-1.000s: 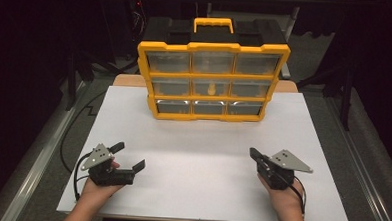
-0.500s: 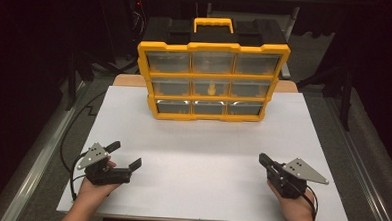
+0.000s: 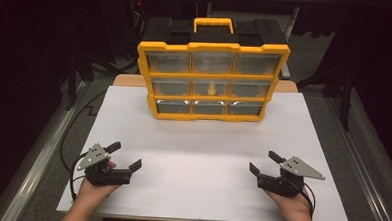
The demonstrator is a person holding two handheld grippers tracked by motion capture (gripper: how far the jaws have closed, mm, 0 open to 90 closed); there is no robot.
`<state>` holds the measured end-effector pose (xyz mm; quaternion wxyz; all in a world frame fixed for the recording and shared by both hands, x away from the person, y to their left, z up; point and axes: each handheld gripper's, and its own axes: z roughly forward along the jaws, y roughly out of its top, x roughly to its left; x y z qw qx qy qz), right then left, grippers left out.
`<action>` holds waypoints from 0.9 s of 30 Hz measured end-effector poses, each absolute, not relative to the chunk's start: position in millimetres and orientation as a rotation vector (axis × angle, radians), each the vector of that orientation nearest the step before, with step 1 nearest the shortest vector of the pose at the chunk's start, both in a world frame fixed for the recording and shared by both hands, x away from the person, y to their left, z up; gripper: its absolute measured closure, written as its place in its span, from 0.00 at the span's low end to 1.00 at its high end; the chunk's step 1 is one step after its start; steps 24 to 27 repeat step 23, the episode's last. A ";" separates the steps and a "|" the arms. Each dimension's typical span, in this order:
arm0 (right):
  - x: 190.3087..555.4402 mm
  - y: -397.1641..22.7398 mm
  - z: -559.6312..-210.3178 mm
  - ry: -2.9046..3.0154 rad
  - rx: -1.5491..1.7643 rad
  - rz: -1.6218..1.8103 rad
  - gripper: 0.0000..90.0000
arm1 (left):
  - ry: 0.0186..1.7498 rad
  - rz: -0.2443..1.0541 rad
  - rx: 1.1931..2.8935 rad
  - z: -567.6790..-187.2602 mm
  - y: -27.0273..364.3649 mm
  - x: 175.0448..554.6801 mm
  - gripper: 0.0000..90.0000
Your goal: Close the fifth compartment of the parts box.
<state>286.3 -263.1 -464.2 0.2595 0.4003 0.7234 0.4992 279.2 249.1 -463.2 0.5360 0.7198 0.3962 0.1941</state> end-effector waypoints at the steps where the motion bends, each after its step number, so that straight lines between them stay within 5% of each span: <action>1: 284.5 -263.9 -462.8 1.939 1.085 1.357 0.14 | 0.944 0.463 1.715 -463.0 249.6 279.1 0.00; 5: 280.1 -269.2 -456.8 1.907 1.103 1.387 0.00 | 0.946 0.461 1.711 -462.6 250.5 279.1 0.00; 27: 280.2 -270.6 -456.7 1.918 1.090 1.360 0.00 | 0.959 0.467 1.713 -463.0 249.9 280.8 0.00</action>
